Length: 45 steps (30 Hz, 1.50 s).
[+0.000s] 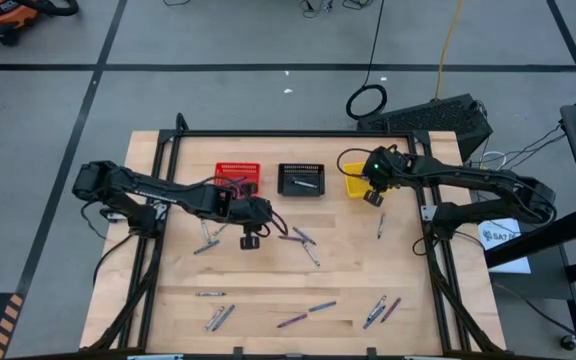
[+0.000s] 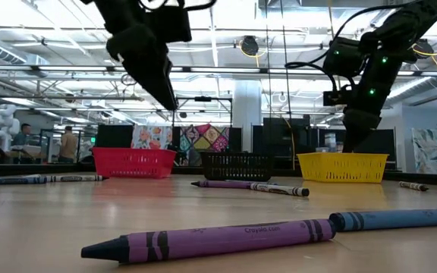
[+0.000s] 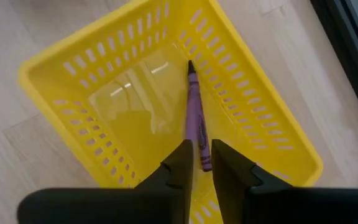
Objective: Sort crayons
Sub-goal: Put the purple crayon into the yellow basket, then put the black crayon into the black basket
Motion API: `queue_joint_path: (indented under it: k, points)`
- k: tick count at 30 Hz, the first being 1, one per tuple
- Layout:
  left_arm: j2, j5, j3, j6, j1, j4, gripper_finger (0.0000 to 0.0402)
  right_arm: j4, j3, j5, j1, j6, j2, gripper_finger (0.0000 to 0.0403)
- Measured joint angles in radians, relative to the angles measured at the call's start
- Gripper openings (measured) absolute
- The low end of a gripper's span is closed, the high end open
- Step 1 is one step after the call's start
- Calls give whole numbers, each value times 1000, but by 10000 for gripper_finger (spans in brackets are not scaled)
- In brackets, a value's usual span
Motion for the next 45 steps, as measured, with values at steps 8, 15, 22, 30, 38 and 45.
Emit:
queue_joint_path:
  k: [8,15,22,30,38,45]
  points:
    - [66,-7,0,56,0,-5,82,-2,0,0,1,57,0,83]
    - [58,-11,0,-123,0,-178,82,-2,0,0,1,95,0,96]
    - [58,-31,-29,-269,0,-305,82,-2,0,0,1,108,0,96]
    - [58,-30,-142,-318,31,-298,82,-2,0,-2,22,109,0,96]
    - [58,29,-234,-324,85,-272,82,-2,0,-2,45,109,0,96]
    - [57,102,-277,-323,116,-183,82,-2,0,-3,51,109,0,96]
